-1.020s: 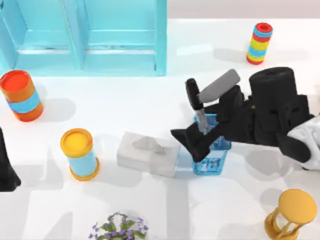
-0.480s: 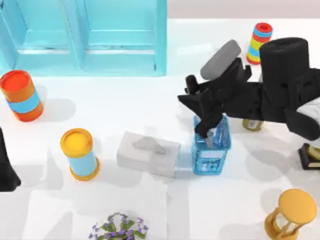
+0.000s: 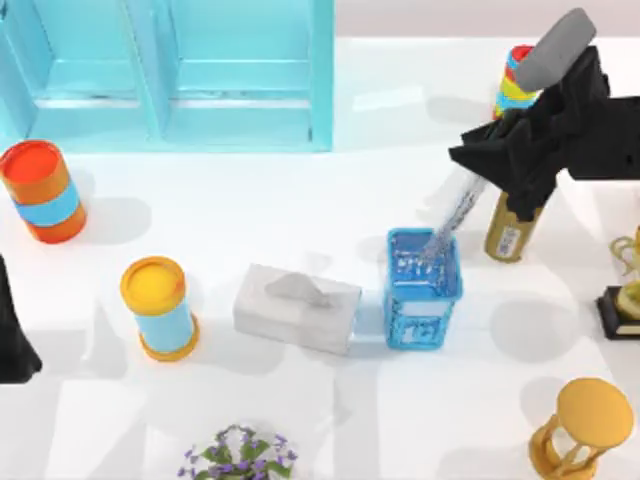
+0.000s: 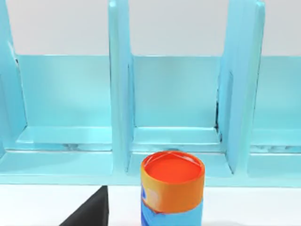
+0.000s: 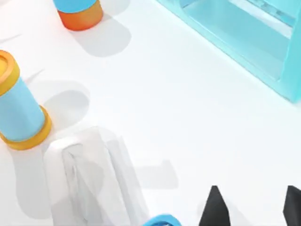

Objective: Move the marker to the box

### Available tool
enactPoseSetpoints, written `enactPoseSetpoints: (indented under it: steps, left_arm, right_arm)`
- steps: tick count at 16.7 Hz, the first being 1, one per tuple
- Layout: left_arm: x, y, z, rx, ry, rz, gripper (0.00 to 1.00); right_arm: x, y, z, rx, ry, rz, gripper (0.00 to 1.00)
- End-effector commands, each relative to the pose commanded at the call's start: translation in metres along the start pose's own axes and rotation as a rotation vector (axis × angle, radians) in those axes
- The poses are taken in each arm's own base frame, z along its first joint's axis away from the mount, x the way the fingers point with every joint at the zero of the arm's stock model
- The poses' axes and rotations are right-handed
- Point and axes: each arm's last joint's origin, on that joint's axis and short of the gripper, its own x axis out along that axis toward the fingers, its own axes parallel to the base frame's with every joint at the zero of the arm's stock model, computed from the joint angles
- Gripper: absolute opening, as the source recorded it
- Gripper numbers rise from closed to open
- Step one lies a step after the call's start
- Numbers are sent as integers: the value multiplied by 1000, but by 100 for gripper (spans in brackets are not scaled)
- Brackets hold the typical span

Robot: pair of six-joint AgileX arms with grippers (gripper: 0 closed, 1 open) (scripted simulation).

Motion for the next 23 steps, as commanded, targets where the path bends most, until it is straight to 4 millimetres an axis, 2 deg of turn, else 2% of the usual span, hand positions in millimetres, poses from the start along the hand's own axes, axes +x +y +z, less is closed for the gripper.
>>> enactPoseSetpoints:
  steps: [4, 7, 13, 16, 19, 23]
  left_arm:
    - [0, 0, 0, 0, 0, 0, 100]
    - [0, 0, 0, 0, 0, 0, 100]
    - [0, 0, 0, 0, 0, 0, 100]
    - [0, 0, 0, 0, 0, 0, 100]
    - [0, 0, 0, 0, 0, 0, 100]
    - [0, 0, 0, 0, 0, 0, 100]
  right_arm:
    - [-53, -19, -3, 95, 42, -41, 0]
    - [-80, -27, -3, 128, 35, -66, 0]
    - [-81, -27, -3, 135, 39, -66, 0]
    - [-87, -22, 10, 124, 63, -96, 0]
    - [-103, -14, 30, 130, 122, -169, 0]
    - [-144, -16, 49, 173, 219, -350, 0]
